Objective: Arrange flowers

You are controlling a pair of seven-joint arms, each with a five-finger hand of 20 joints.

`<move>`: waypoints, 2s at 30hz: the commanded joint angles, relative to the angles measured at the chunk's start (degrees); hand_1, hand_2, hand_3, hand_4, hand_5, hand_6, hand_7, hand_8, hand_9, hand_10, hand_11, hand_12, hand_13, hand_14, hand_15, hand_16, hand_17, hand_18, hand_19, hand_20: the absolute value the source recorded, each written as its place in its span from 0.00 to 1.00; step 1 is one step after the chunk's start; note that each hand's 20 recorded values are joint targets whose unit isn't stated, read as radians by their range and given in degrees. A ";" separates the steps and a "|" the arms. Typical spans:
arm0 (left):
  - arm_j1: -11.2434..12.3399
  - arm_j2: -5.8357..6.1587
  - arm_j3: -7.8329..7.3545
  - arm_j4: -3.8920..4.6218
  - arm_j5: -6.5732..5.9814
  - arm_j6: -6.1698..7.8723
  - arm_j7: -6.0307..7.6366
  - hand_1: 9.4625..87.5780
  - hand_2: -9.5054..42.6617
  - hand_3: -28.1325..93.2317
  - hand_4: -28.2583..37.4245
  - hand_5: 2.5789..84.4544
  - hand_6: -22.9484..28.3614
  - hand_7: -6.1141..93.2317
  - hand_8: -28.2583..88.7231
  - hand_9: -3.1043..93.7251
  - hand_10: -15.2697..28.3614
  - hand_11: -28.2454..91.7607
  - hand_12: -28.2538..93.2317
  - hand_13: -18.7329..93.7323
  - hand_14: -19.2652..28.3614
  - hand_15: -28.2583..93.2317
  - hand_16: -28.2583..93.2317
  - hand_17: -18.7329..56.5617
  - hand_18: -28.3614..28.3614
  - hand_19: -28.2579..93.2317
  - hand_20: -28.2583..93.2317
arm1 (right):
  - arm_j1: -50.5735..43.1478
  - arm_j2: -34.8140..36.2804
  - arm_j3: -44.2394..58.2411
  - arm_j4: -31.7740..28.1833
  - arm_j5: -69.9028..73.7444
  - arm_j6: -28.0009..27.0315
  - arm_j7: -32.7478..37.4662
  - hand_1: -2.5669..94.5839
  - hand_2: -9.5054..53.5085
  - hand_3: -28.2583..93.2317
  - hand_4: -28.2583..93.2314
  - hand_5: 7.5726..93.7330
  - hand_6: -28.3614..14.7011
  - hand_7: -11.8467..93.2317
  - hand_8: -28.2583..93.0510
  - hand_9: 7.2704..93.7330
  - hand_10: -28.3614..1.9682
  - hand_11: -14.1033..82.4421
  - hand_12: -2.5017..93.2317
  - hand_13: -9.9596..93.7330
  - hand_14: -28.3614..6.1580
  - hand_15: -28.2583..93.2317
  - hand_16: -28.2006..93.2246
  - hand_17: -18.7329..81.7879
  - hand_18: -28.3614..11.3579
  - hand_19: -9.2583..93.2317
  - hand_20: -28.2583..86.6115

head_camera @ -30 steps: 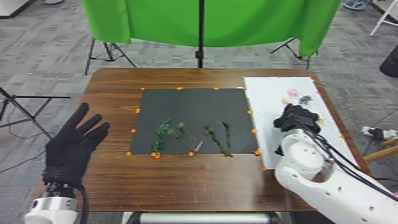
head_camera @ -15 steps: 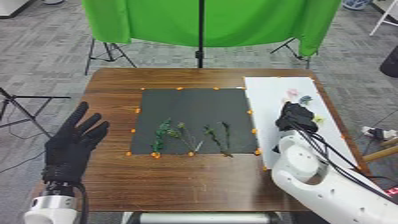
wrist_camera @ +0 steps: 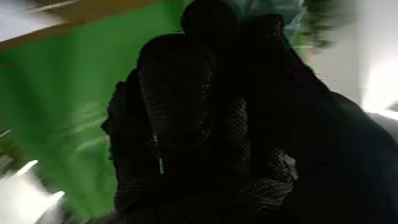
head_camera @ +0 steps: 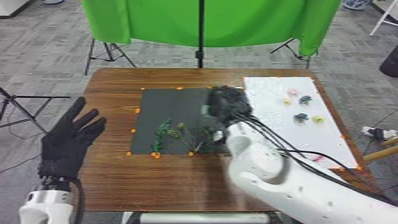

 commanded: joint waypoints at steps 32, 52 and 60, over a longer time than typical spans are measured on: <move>-15.27 5.49 6.54 4.74 -0.99 -0.41 3.17 0.17 0.30 0.88 0.00 0.35 0.55 0.18 0.15 0.33 0.76 0.39 0.31 0.35 0.97 0.58 0.17 0.11 1.00 0.71 0.23 | 14.68 -18.39 -14.66 17.39 4.18 -12.41 -11.42 0.52 0.00 0.80 0.00 0.75 0.74 0.25 0.19 0.87 0.64 0.52 0.31 0.78 0.64 0.84 0.40 0.46 0.18 0.88 0.65; -1.21 1.55 1.44 0.86 -1.06 0.63 2.61 0.17 0.30 0.88 0.00 0.35 0.55 0.18 0.15 0.33 0.76 0.39 0.31 0.35 0.97 0.58 0.17 0.11 1.00 0.71 0.23 | 1.74 -5.97 1.62 1.16 7.63 -5.74 -6.09 0.46 0.00 0.84 0.00 0.71 0.73 0.25 0.13 0.82 0.57 0.61 0.23 0.75 0.60 0.86 0.40 0.45 0.15 0.86 0.66; 1.39 0.24 0.46 0.67 -1.29 0.45 2.85 0.16 0.30 0.88 0.00 0.35 0.55 0.18 0.15 0.33 0.76 0.39 0.31 0.35 0.97 0.58 0.17 0.11 1.00 0.71 0.23 | -7.92 9.53 14.97 -5.43 7.54 -4.65 0.01 0.44 0.00 0.85 0.00 0.67 0.70 0.25 0.13 0.76 0.52 0.49 0.19 0.70 0.51 0.80 0.36 0.39 0.11 0.82 0.64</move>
